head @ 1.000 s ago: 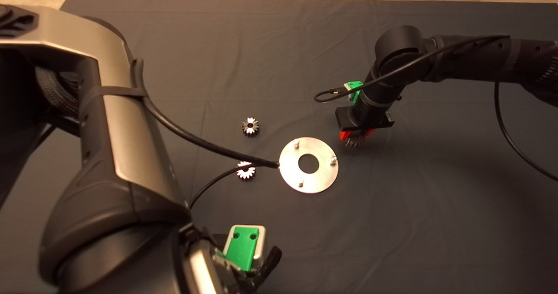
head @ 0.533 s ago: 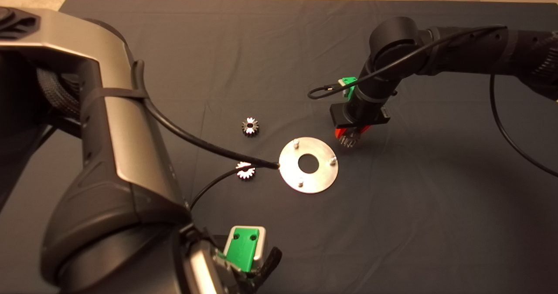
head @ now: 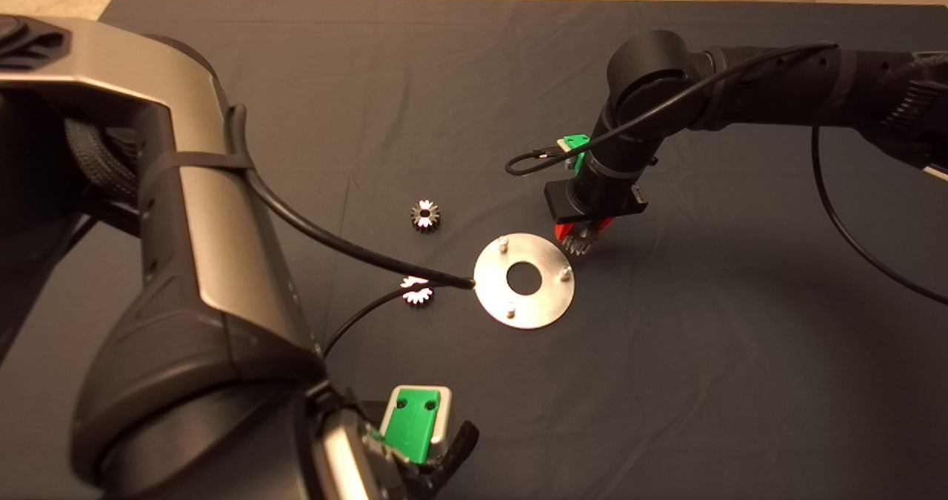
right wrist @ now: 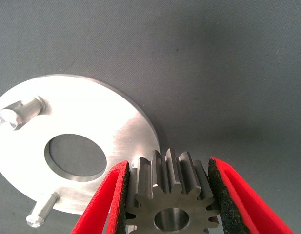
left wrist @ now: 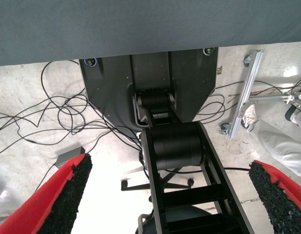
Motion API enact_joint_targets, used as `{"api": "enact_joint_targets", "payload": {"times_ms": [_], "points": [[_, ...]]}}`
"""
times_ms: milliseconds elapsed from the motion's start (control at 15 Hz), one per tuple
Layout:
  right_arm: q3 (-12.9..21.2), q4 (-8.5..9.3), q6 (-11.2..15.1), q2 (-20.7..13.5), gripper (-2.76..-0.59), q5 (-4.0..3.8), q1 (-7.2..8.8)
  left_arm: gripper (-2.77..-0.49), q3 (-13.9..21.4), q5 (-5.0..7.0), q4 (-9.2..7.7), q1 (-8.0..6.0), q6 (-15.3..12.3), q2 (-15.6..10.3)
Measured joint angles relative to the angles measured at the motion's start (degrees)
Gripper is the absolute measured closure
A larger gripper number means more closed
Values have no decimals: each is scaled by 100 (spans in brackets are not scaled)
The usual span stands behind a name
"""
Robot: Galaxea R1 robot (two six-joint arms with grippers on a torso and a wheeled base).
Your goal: Install three planetary gears onto the carrier pins
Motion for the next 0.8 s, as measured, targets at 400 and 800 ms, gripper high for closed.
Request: {"api": "enact_joint_targets", "payload": {"times_ms": [400,800], "points": [[107,4,-1,66,-106,-2,-1,-234,0,-1,-1,0,0,0],[157,12,-11,252,-106,0,-34,-234,0,0,-1,0,0,0]]}}
